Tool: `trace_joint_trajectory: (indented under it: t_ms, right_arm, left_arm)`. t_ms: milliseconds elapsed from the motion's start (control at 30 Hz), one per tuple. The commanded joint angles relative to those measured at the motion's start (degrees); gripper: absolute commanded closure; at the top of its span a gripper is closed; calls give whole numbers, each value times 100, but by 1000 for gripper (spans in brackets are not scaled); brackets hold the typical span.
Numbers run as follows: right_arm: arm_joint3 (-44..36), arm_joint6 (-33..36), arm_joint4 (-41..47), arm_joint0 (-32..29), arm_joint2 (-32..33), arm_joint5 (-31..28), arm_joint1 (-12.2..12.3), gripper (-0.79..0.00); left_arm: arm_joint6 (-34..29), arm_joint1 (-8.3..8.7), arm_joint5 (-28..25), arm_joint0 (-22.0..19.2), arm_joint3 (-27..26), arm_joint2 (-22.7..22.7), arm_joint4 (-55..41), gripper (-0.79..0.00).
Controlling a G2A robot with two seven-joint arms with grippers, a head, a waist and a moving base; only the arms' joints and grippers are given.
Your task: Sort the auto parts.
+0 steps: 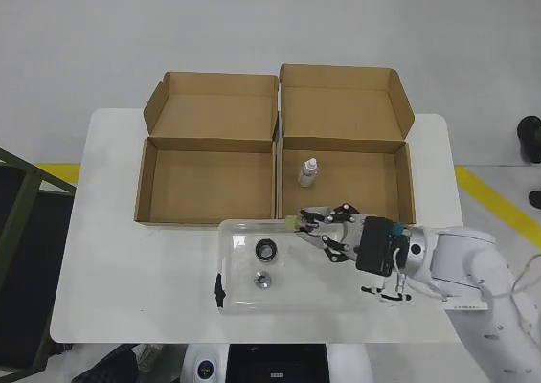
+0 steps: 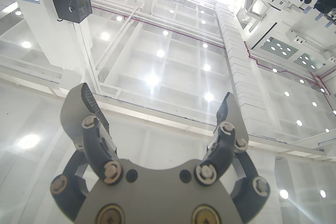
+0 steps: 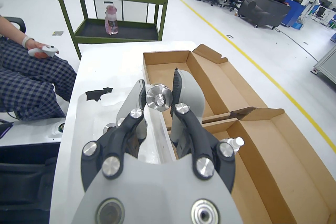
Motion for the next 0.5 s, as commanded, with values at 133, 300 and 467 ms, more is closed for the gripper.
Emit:
trace_joint_trajectory:
  t_ms: [133,300,467]
  right_arm:
    - [144,-238,349,57,102,270,-17,0]
    - [246,-471,706,22,217,389,-26,0]
    - [391,-575,1055,15,302,337,-27,0]
  left_arm:
    - [0,0,0,0,0,0,0,-785]
    - [0,0,0,0,0,0,0,-785]
    - [0,0,0,0,0,0,0,-785]
